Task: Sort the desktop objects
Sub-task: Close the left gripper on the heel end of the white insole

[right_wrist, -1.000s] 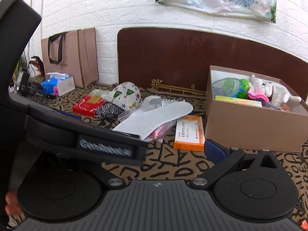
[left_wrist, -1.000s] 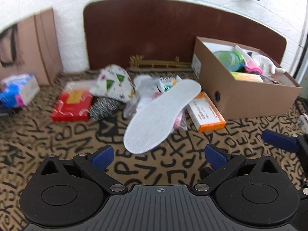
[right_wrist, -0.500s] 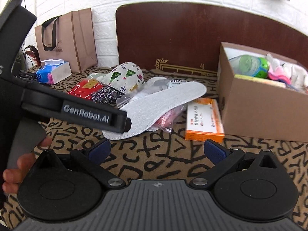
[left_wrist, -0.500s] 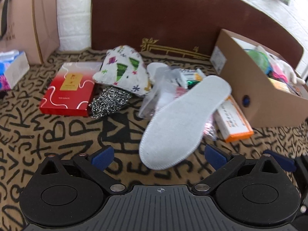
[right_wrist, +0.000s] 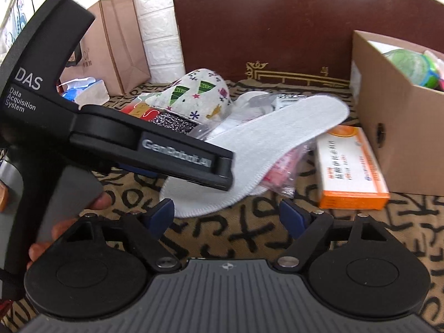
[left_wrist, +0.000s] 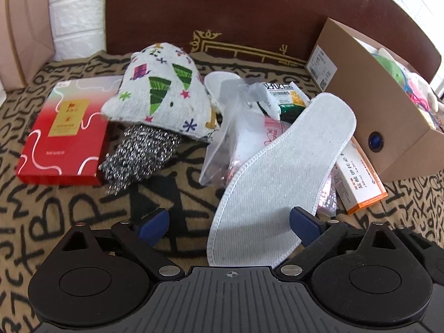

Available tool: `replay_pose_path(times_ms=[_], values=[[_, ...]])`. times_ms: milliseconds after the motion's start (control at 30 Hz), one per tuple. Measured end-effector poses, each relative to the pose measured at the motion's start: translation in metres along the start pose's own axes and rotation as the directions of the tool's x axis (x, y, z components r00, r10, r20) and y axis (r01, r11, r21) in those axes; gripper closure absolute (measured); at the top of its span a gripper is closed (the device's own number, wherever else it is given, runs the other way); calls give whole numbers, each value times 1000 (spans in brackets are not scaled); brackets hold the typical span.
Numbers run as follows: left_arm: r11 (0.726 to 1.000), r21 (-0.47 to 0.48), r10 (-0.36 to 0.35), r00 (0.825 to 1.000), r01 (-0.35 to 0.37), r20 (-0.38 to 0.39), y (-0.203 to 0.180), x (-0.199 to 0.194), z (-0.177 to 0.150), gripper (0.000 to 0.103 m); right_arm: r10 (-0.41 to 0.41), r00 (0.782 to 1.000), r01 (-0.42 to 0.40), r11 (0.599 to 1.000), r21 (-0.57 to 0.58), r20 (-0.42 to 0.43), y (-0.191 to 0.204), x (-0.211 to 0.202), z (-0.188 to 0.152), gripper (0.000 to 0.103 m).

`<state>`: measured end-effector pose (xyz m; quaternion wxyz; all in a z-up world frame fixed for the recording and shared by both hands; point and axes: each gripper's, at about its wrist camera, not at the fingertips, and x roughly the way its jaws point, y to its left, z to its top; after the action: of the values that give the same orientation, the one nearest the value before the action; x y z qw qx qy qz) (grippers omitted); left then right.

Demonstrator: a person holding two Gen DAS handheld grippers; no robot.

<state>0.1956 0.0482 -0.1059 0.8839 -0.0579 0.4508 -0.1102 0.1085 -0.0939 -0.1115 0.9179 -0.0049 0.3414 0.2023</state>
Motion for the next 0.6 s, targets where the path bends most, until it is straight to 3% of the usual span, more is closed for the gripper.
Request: replay_pose_path(times_ms=[167, 333, 433, 600], values=[[1000, 10, -19, 1000, 19, -5, 0, 2, 4, 6, 13, 1000, -13, 1000, 13, -3, 0, 8, 1, 27], [995, 65, -67, 997, 70, -36, -11, 0, 3, 25, 18, 1000, -18, 1000, 24, 10, -6, 8, 0, 44], [992, 100, -72, 996, 77, -53, -25, -3, -3, 25, 26, 1000, -27, 999, 33, 15, -12, 2, 0, 55], [981, 138, -129, 988, 139, -80, -46, -12, -21, 24, 5, 1000, -5, 999, 33, 13, -23, -16, -10, 55]])
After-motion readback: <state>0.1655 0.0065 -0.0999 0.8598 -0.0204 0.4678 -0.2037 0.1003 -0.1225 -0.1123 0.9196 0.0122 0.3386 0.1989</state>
